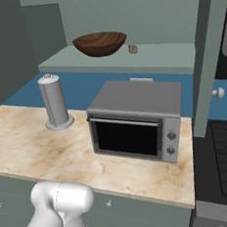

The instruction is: Pick the mug and place it in the sink. Pick the bowl and place it in the open cabinet and then close the cabinet.

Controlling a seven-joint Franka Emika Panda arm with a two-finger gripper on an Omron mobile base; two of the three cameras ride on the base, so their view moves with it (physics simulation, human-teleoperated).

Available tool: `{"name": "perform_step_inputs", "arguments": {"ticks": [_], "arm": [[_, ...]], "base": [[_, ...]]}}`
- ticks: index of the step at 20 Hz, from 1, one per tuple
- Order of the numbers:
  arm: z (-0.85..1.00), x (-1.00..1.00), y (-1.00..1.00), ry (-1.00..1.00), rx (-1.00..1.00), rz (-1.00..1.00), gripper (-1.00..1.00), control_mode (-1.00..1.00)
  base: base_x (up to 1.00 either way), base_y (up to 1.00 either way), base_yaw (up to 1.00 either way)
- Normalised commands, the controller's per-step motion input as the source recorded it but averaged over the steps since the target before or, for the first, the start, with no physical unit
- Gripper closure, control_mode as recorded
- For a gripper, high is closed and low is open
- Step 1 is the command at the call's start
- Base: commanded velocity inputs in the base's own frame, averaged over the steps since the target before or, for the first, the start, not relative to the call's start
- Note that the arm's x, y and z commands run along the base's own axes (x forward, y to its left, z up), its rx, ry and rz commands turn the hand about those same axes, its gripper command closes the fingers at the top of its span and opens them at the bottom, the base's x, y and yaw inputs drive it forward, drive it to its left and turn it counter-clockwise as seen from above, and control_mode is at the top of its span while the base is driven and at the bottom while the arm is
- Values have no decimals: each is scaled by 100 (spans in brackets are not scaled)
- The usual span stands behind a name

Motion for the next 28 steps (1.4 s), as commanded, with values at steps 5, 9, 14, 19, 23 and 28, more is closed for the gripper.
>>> {"name": "perform_step_inputs", "arguments": {"ticks": [5,9,14,19,23,28], "arm": [[0,44,14,33,-19,-21,-100,-100],[0,11,48,13,-20,-23,-100,-100],[-2,1,52,0,-15,-23,-100,-100],[-3,20,-16,0,-1,-7,-100,-100],[-1,50,26,0,-9,-4,-100,-100],[0,42,53,0,-13,-9,-100,-100]], "base": [[0,0,0],[0,0,0],[0,0,0],[0,0,0],[0,0,0],[0,0,0]]}}
